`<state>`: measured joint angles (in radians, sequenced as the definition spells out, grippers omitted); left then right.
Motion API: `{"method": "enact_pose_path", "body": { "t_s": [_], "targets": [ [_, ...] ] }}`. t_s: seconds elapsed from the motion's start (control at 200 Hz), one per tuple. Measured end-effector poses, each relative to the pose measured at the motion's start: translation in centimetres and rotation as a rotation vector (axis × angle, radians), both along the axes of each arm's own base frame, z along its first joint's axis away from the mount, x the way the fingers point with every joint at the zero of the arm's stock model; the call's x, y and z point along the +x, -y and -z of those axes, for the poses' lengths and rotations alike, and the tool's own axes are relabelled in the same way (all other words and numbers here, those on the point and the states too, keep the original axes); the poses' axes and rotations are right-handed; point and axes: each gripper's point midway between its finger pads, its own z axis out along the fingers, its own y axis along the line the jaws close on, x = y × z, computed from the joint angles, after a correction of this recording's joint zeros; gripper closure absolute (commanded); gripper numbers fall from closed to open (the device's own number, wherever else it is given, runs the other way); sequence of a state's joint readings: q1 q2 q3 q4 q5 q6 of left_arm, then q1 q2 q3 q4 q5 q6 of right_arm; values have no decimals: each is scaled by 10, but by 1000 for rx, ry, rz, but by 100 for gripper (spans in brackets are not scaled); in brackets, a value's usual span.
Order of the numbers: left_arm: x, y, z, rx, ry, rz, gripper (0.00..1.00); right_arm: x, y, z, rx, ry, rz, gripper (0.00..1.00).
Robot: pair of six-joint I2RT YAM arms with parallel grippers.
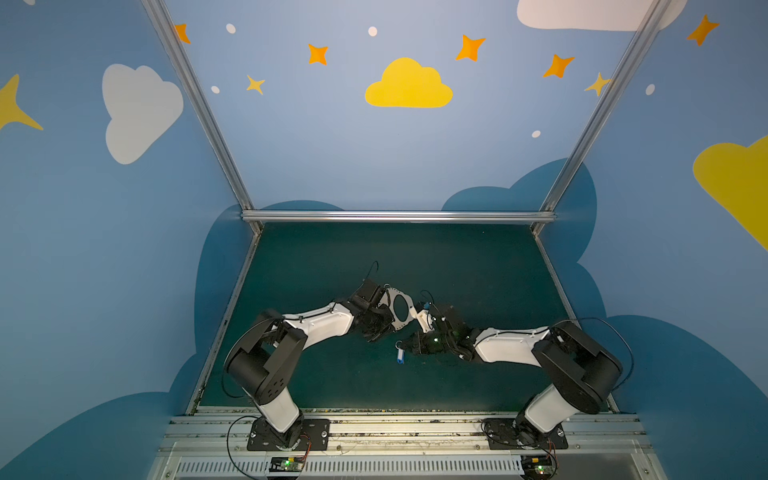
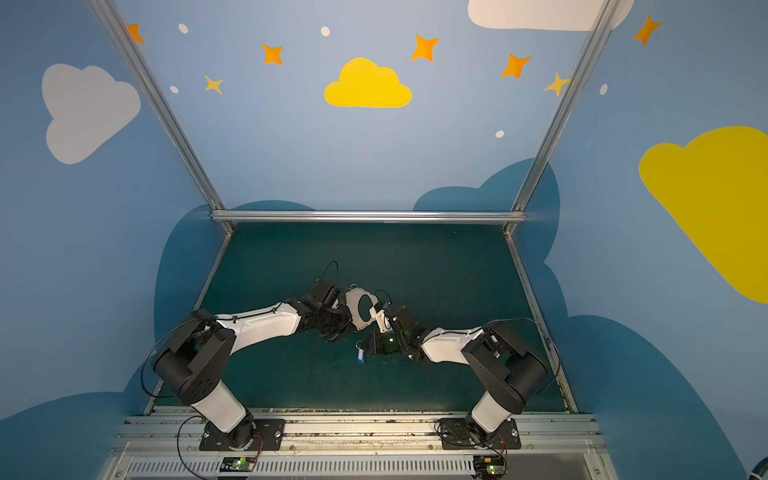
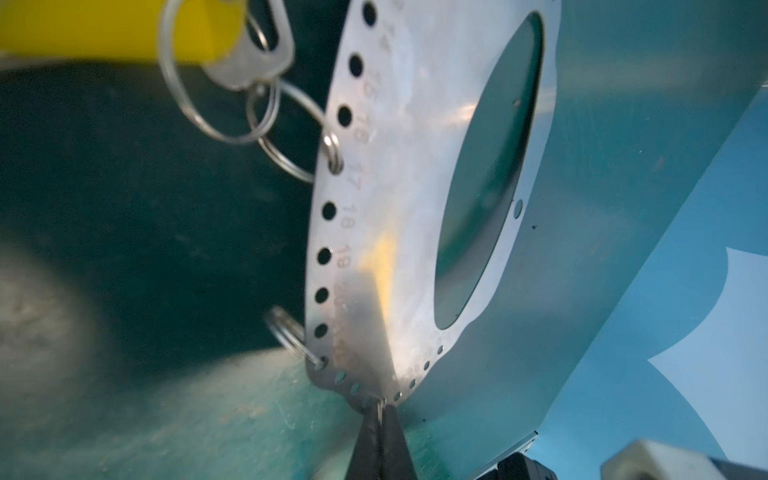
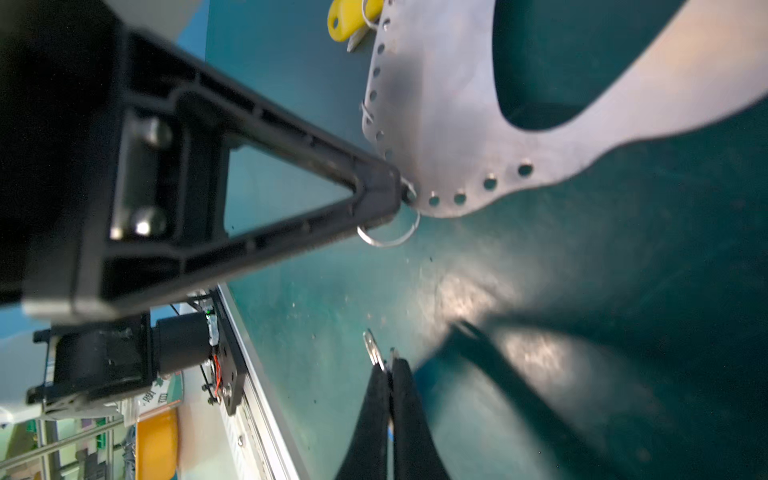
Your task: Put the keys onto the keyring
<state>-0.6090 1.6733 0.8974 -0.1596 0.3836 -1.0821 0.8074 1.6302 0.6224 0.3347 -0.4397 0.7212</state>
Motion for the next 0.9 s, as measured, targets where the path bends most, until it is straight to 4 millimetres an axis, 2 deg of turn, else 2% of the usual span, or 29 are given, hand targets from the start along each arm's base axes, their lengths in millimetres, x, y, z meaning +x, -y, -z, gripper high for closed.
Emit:
{"method": "enact_pose_path", "body": {
  "t_s": [0.375, 0.901],
  "targets": [
    [0, 2, 0, -19, -1, -6, 96, 15, -4, 3, -1, -13, 69, 100],
    [1, 7, -4, -47, 8, 4, 96, 30, 3, 4, -6, -21, 149, 100]
  ]
}}
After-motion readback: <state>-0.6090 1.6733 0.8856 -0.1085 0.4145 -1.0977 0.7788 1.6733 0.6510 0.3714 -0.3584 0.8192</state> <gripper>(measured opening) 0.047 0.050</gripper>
